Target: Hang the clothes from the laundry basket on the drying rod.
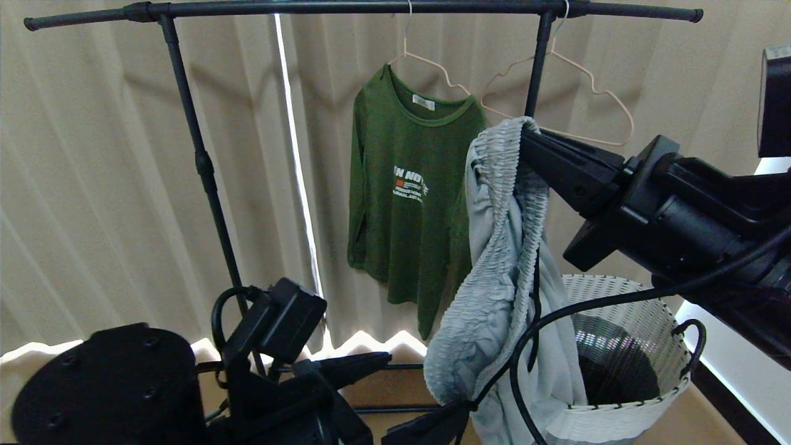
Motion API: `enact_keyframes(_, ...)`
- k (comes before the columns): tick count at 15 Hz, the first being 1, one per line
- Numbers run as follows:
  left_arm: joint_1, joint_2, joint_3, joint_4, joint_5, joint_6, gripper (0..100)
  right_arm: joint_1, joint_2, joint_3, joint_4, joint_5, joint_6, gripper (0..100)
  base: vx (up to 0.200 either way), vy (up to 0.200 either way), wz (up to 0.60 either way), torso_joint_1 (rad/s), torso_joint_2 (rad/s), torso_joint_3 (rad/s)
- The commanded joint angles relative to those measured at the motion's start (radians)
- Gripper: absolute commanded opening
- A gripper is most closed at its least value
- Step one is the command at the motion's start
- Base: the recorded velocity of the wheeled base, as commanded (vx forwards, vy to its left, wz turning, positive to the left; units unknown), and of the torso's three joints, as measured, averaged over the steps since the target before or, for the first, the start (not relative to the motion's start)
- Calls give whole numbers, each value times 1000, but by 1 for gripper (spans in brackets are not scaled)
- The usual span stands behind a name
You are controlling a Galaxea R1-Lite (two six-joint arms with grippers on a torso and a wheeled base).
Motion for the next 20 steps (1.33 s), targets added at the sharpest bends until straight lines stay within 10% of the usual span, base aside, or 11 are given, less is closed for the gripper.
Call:
enact_keyframes(1,32,144,-8,-100,18,-21,100,8,-25,12,1,0,0,0,0,0,0,0,0,0)
enact_keyframes(5,82,255,1,-254,29,-32,100,18,-37,24,0,0,0,0,0,0,0,0,0,0)
enact_keyframes(20,61,348,20,-257,81,-29,100,47,-37,15,0,0,0,0,0,0,0,0,0,0)
